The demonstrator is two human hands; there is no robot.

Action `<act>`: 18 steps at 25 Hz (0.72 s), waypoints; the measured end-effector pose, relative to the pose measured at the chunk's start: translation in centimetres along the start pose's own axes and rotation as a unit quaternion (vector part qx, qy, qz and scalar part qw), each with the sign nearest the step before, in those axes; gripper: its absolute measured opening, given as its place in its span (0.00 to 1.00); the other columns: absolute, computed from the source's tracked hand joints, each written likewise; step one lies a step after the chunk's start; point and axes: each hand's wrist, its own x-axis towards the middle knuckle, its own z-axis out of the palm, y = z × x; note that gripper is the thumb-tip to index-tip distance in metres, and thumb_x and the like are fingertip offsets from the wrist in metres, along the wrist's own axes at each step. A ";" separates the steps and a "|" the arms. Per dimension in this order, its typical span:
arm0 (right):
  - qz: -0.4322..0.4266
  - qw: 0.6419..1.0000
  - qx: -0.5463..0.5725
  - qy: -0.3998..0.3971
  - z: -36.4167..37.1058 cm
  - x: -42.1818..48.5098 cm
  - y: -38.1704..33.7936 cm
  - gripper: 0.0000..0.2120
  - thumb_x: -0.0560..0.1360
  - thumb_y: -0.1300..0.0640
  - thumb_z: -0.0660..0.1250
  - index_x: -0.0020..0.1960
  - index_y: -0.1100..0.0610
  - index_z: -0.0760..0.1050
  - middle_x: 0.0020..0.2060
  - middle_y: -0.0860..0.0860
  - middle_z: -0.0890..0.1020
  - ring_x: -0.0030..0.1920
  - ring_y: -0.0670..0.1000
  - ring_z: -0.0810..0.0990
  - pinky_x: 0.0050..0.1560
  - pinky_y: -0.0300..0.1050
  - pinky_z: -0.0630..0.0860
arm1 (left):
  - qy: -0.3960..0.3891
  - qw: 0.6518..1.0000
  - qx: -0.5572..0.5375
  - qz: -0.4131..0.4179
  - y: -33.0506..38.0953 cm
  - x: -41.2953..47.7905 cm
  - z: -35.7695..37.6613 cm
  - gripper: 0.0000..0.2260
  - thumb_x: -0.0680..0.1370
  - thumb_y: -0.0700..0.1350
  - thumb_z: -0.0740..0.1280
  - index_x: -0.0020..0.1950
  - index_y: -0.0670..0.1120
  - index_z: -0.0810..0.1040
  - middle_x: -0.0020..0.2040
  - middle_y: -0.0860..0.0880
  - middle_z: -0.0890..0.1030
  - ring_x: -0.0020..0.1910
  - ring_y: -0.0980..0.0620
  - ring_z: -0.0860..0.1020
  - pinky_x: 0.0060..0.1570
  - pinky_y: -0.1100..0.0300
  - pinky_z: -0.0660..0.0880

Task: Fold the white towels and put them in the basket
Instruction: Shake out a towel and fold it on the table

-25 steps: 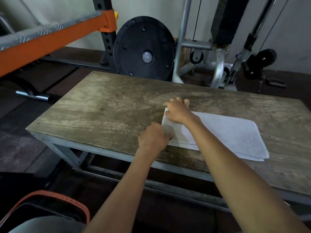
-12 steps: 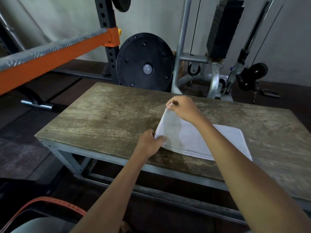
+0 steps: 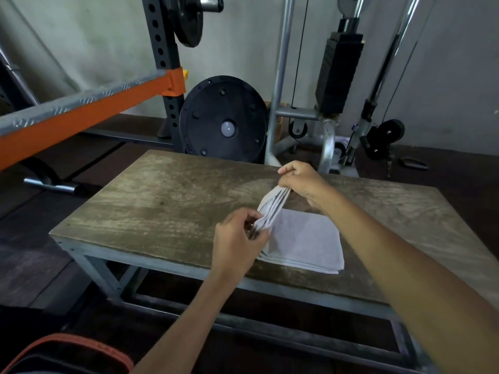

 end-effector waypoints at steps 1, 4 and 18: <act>0.014 1.000 -0.016 0.007 -1.2 -0.1 0.8 0.10 0.70 0.66 0.67 0.48 0.55 0.76 0.40 0.51 0.77 0.42 0.49 0.76 0.38 0.39 0.72 | -0.003 0.999 0.027 0.036 0.3 -0.2 1.4 0.10 0.68 0.43 0.72 0.48 0.51 0.78 0.43 0.57 0.80 0.39 0.60 0.78 0.42 0.60 0.75; 0.054 0.997 -0.037 0.032 -4.6 -0.2 3.7 0.11 0.70 0.67 0.67 0.48 0.54 0.75 0.44 0.52 0.77 0.44 0.50 0.75 0.39 0.41 0.71 | -0.013 0.990 0.087 0.113 2.3 -0.8 5.5 0.12 0.66 0.42 0.71 0.48 0.50 0.79 0.44 0.57 0.81 0.44 0.57 0.78 0.48 0.63 0.67; 0.073 0.986 -0.118 0.087 -6.6 -1.7 12.9 0.09 0.72 0.59 0.71 0.50 0.54 0.74 0.46 0.50 0.78 0.48 0.51 0.78 0.45 0.42 0.74 | -0.126 0.948 0.197 0.216 1.4 -2.3 11.3 0.11 0.65 0.50 0.60 0.43 0.52 0.78 0.39 0.57 0.79 0.40 0.53 0.78 0.46 0.60 0.66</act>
